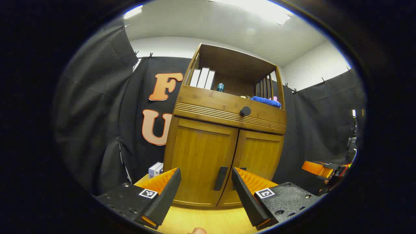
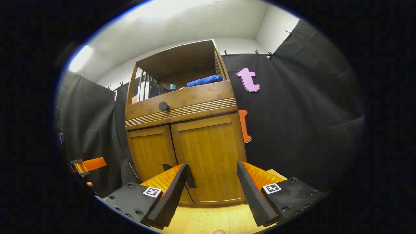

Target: Open the right door of the double-door shoe cabinet with the right hand, and open the left door with the left hand.

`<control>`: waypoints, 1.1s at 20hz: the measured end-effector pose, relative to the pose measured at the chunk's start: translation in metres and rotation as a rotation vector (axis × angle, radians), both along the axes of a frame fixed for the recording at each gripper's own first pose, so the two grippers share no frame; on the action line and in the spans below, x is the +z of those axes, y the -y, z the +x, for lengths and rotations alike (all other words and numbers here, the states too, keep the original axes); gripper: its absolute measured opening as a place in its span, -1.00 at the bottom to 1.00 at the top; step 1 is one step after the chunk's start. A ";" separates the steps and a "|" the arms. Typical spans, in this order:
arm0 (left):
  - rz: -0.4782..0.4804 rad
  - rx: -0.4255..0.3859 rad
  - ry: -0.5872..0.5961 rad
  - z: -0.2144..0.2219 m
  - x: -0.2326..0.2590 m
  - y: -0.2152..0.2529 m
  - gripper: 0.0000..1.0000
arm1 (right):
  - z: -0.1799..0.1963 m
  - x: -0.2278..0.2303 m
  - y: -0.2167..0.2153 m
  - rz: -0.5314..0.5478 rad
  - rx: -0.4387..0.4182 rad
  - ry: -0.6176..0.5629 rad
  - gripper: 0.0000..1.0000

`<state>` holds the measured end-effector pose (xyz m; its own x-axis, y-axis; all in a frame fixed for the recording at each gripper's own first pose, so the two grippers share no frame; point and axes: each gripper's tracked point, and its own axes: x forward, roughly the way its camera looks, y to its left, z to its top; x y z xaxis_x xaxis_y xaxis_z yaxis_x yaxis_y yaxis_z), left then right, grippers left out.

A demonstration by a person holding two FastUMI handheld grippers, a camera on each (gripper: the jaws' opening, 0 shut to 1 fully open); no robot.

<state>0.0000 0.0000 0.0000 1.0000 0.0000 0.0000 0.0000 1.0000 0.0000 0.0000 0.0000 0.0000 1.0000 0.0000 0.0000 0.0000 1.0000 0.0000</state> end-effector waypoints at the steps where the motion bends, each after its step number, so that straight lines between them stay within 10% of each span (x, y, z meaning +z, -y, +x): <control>1: -0.002 -0.001 -0.001 0.000 0.000 0.001 0.83 | 0.000 -0.001 -0.002 -0.001 0.005 -0.003 0.77; 22: 0.010 0.027 -0.012 -0.004 0.007 0.002 0.89 | 0.008 -0.015 -0.012 -0.030 0.012 -0.032 0.94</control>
